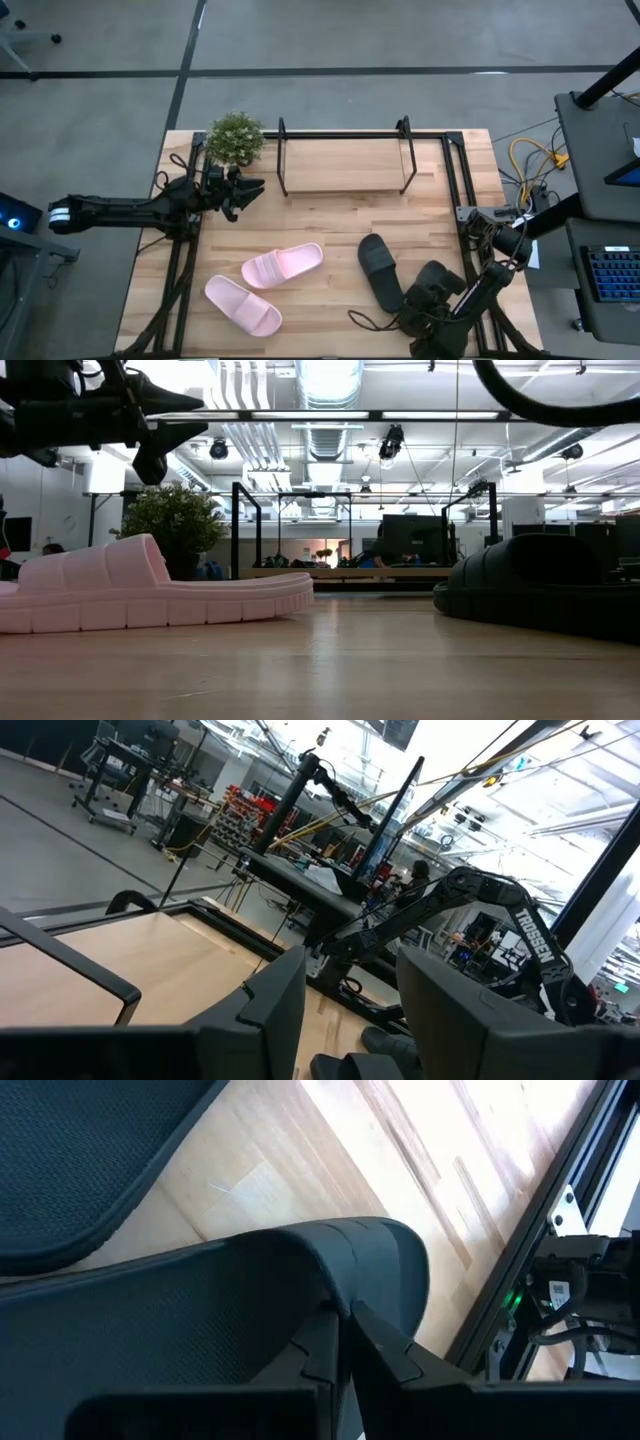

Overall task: Pick and place slides into the shelf
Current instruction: Put the right black slipper on the shelf

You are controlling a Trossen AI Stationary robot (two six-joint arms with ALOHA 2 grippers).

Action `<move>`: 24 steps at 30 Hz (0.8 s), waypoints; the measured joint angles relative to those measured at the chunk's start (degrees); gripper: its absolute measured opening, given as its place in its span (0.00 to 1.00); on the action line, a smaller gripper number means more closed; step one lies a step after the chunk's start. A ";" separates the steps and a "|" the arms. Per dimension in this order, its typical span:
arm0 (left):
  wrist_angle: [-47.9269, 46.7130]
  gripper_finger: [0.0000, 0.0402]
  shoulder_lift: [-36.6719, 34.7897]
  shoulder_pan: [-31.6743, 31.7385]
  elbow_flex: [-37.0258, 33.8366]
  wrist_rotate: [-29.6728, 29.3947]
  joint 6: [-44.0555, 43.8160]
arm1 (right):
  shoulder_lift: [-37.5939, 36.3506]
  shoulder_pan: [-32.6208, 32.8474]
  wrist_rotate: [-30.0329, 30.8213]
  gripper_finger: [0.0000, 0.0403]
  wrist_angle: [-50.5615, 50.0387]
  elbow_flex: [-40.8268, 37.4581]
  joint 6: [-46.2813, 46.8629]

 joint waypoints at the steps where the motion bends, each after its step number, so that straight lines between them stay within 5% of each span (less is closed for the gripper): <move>1: 0.00 0.36 0.00 -0.01 -0.06 0.01 0.02 | -0.11 0.00 0.16 0.03 0.02 0.00 -0.01; 24: 0.05 0.36 -0.02 0.01 -0.66 -0.45 0.02 | -0.43 -0.02 1.78 0.03 -0.38 2.04 -2.60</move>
